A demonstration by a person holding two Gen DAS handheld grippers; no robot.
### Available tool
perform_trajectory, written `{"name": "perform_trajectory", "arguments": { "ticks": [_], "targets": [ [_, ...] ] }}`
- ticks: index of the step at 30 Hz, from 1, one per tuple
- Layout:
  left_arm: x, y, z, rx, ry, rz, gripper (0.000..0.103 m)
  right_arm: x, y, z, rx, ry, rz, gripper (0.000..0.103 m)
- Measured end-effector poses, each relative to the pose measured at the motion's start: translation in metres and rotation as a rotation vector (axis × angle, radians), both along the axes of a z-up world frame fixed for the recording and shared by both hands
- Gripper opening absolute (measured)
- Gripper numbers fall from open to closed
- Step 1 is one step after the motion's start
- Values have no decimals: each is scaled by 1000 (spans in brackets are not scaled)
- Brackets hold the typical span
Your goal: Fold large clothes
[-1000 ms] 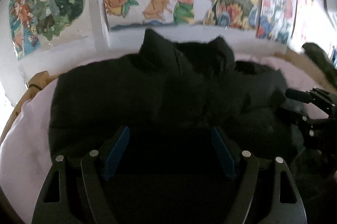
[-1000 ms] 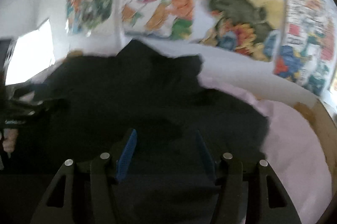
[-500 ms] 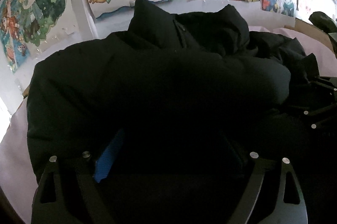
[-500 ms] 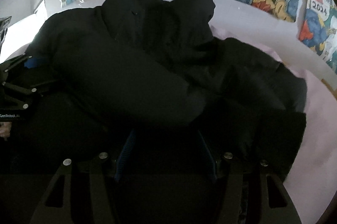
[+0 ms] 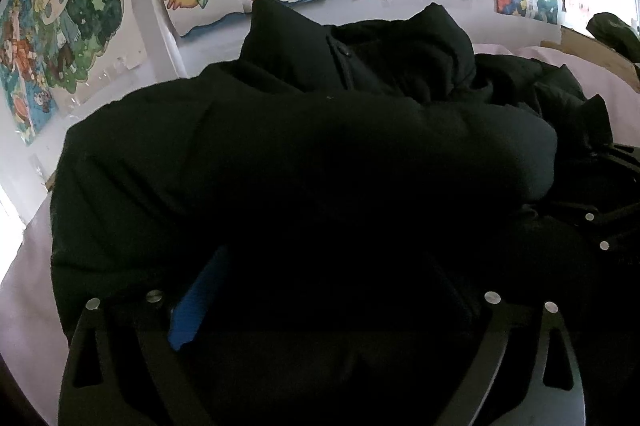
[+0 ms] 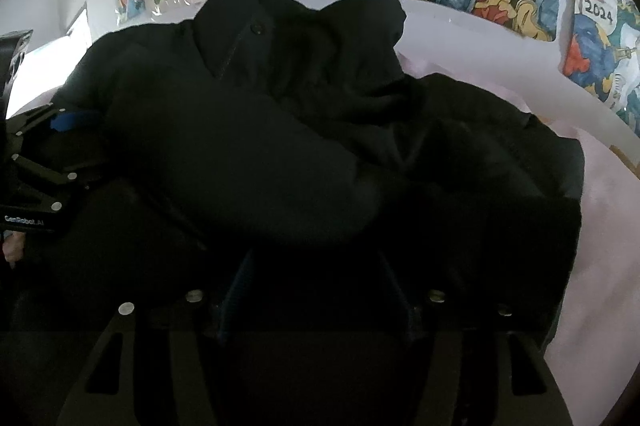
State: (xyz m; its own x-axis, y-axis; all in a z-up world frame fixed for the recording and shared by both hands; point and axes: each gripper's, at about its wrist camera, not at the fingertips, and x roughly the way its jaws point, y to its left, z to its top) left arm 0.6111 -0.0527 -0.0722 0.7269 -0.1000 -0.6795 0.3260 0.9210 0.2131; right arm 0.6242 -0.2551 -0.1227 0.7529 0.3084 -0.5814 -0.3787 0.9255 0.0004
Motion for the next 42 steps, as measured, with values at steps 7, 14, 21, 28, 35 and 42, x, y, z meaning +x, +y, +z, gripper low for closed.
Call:
{"name": "perform_trajectory", "arguments": {
  "ticks": [7,14,21,28,35,42],
  "targets": [
    [-17,4,24,4,11,-25,94,-15,-6,18,50,-21,7,81],
    [-16,21,71,-158,-5,-42,94,-16,-27,55,176,-19,-20,84],
    [59,6,115,-191,18,24,94,61,-39,100,360,142,-103,89],
    [166,14,109,-342,101,173,94,154,-40,101,575,173,-271,83],
    [191,10,93,-403,109,133,56,175,-31,87,576,251,-274,31],
    [167,36,101,-520,105,132,6,133,-27,118,470,151,-169,20]
  ]
}}
